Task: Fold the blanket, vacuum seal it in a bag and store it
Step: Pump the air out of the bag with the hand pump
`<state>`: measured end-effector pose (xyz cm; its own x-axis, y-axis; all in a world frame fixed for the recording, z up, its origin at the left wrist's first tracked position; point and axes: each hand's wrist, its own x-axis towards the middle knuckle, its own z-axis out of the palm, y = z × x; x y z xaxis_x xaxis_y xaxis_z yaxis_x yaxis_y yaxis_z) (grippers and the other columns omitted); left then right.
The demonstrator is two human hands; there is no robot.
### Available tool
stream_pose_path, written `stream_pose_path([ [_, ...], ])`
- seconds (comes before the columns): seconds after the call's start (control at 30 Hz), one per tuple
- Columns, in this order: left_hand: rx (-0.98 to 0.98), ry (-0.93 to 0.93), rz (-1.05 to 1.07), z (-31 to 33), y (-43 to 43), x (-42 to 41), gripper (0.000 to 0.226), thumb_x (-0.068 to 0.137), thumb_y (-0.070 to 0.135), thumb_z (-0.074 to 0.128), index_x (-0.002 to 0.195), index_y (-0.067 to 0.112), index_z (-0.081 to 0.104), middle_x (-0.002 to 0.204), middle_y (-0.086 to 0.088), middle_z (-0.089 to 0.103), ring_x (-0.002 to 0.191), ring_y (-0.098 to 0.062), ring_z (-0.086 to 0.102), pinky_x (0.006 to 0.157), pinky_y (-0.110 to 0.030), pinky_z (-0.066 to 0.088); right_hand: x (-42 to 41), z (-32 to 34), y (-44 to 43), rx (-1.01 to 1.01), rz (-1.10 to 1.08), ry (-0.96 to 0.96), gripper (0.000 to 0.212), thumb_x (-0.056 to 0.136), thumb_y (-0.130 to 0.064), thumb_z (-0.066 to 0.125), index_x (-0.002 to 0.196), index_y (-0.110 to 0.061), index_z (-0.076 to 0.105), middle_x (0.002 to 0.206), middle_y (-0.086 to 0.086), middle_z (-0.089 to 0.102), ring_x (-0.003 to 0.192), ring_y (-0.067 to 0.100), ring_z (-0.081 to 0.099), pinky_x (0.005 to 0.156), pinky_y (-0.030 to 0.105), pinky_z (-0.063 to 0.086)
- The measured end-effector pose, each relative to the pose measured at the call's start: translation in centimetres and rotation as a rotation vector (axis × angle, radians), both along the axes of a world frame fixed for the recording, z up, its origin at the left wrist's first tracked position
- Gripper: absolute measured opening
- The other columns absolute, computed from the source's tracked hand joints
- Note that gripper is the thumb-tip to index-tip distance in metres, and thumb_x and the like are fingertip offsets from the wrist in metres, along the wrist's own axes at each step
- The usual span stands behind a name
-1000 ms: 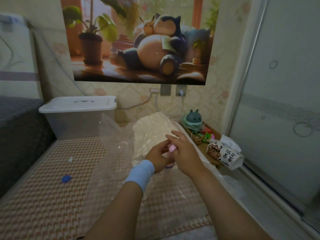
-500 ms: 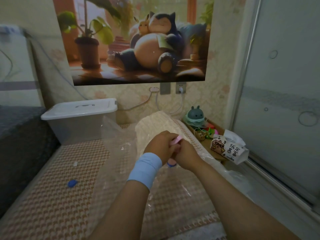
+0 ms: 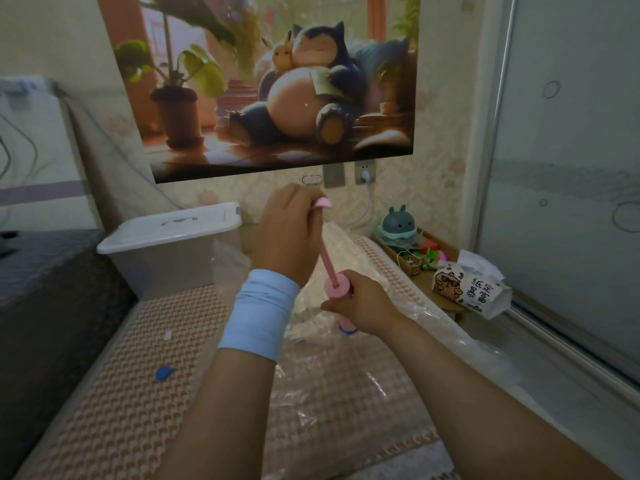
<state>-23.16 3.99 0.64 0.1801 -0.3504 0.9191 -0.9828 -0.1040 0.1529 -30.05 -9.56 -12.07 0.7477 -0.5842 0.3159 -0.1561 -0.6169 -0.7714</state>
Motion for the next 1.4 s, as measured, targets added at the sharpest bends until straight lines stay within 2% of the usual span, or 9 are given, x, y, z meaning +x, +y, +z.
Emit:
stream_pose_path([
  [0.1,0.046,0.067,0.011,-2.1,-0.4,1.7,0.015,0.097,0.020,0.053,0.097,0.014,0.066,0.090,0.001,0.060,0.086,-0.018,0.051,0.080,-0.026,0.041,0.5,0.2,0.6,-0.003,-0.019,-0.004,0.033,0.073,-0.034,0.084,0.094,-0.032,0.058,0.088,-0.015,0.061,0.080,0.007,0.056,0.065,0.017,0.038],
  [0.3,0.663,0.275,0.064,-7.0,-0.3,2.3,0.022,0.096,0.027,0.050,0.106,0.018,0.068,0.107,-0.002,0.064,0.104,-0.022,0.052,0.090,-0.038,0.044,1.5,0.2,1.4,-0.080,-0.035,0.065,0.033,0.070,-0.044,0.079,0.098,-0.030,0.068,0.095,-0.009,0.069,0.087,0.013,0.064,0.078,0.036,0.054],
  [0.5,0.148,0.037,0.159,-0.7,2.5,1.8,0.018,0.099,0.027,0.049,0.100,0.018,0.064,0.095,0.003,0.060,0.087,-0.016,0.052,0.074,-0.027,0.042,0.8,0.5,1.1,-0.079,-0.051,0.043,0.037,0.073,-0.042,0.081,0.106,-0.034,0.067,0.094,-0.015,0.068,0.085,0.006,0.061,0.069,0.019,0.042],
  [0.67,0.008,0.104,0.142,-0.3,3.2,2.3,0.020,0.098,0.027,0.050,0.106,0.020,0.067,0.094,0.011,0.059,0.089,-0.007,0.045,0.074,-0.015,0.033,1.2,0.4,1.5,-0.123,-0.053,0.065,0.041,0.073,-0.044,0.081,0.111,-0.034,0.067,0.101,-0.014,0.068,0.089,0.008,0.060,0.075,0.024,0.042],
  [0.8,0.378,0.301,0.057,-5.0,0.9,3.8,0.019,0.096,0.031,0.053,0.097,0.027,0.071,0.085,0.008,0.063,0.082,-0.015,0.059,0.073,-0.028,0.046,1.6,0.5,1.7,-0.138,-0.070,0.097,0.042,0.074,-0.046,0.079,0.112,-0.035,0.067,0.100,-0.012,0.069,0.082,0.010,0.061,0.072,0.026,0.042],
  [0.9,0.707,0.336,0.128,-6.6,0.6,3.2,0.021,0.096,0.034,0.049,0.100,0.028,0.069,0.098,-0.002,0.066,0.092,-0.024,0.062,0.081,-0.036,0.049,1.8,0.5,2.0,-0.168,-0.049,0.152,0.034,0.075,-0.047,0.076,0.105,-0.034,0.067,0.090,-0.011,0.068,0.064,0.005,0.057,0.062,0.024,0.040],
  [1.17,0.046,0.015,0.198,1.0,3.2,1.6,0.020,0.099,0.027,0.050,0.103,0.016,0.066,0.096,0.002,0.063,0.091,-0.019,0.052,0.076,-0.028,0.040,1.2,0.4,1.0,-0.093,-0.034,0.070,0.039,0.075,-0.044,0.079,0.111,-0.036,0.065,0.097,-0.016,0.067,0.089,0.006,0.059,0.071,0.019,0.040],
  [1.3,0.064,0.093,0.101,-1.3,1.4,2.4,0.017,0.097,0.022,0.052,0.100,0.018,0.069,0.092,0.001,0.066,0.087,-0.021,0.054,0.077,-0.033,0.046,1.5,0.2,1.1,-0.099,-0.080,0.069,0.040,0.072,-0.047,0.080,0.107,-0.035,0.065,0.095,-0.015,0.068,0.087,0.008,0.060,0.072,0.024,0.043],
  [1.4,0.464,0.286,0.033,-5.0,0.2,2.8,0.019,0.096,0.029,0.051,0.099,0.025,0.070,0.096,0.000,0.066,0.091,-0.021,0.058,0.081,-0.037,0.049,1.8,0.3,1.7,-0.157,-0.180,0.097,0.044,0.067,-0.056,0.079,0.099,-0.030,0.065,0.087,-0.012,0.068,0.079,0.011,0.061,0.064,0.027,0.044],
])
